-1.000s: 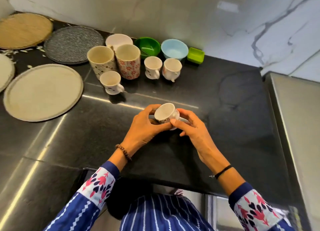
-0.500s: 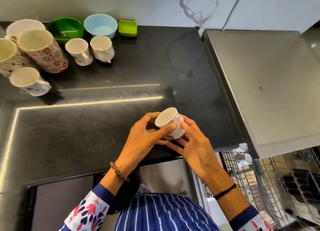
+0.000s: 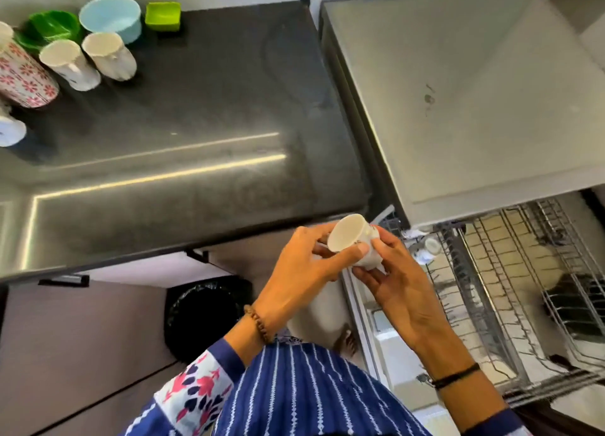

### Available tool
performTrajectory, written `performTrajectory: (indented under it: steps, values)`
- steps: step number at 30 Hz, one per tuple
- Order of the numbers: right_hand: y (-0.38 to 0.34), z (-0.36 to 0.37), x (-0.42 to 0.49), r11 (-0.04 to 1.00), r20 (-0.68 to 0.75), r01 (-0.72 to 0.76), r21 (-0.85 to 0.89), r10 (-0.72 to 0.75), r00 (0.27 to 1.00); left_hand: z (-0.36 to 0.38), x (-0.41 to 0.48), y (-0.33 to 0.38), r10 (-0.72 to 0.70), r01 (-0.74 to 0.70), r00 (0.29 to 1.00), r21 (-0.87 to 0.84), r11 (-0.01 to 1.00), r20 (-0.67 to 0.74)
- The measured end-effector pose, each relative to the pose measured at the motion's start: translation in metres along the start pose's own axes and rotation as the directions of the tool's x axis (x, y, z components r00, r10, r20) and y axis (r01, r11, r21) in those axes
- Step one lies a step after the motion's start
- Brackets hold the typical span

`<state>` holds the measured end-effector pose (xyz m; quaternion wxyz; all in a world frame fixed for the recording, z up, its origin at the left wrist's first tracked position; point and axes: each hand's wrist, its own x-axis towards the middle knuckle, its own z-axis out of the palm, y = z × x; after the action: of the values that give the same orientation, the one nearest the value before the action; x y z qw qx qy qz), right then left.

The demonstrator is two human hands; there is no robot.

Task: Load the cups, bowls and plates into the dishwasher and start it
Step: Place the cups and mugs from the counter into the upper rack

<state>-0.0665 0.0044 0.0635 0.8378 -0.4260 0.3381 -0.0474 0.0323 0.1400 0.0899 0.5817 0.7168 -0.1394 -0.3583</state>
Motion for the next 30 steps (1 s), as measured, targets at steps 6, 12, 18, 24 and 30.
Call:
performTrajectory:
  steps: [6, 12, 18, 24, 30]
  values:
    - [0.003, -0.091, -0.027, 0.996, -0.078, -0.023, 0.082, 0.030, 0.996, 0.094, -0.002, -0.026, -0.011, 0.008, 0.999, 0.098, 0.995, 0.030]
    - [0.006, -0.162, -0.031, 0.981, -0.180, -0.045, 0.187, 0.079, 0.980, 0.170, 0.017, -0.062, -0.062, 0.019, 0.988, 0.281, 0.959, 0.145]
    - [0.015, -0.219, -0.008, 0.972, -0.296, -0.047, 0.230, 0.116, 0.948, 0.209, 0.054, -0.098, -0.124, -0.059, 0.940, 0.511, 0.858, 0.317]
    - [0.032, -0.269, 0.033, 0.995, -0.384, -0.071, 0.071, 0.093, 0.919, 0.226, 0.095, -0.135, -0.181, -0.270, 0.876, 0.766, 0.583, 0.446]
    - [0.044, -0.306, 0.080, 0.908, -0.442, -0.082, -0.411, -0.120, 0.889, 0.224, 0.109, -0.163, -0.194, -0.357, 0.866, 0.842, 0.405, 0.461]
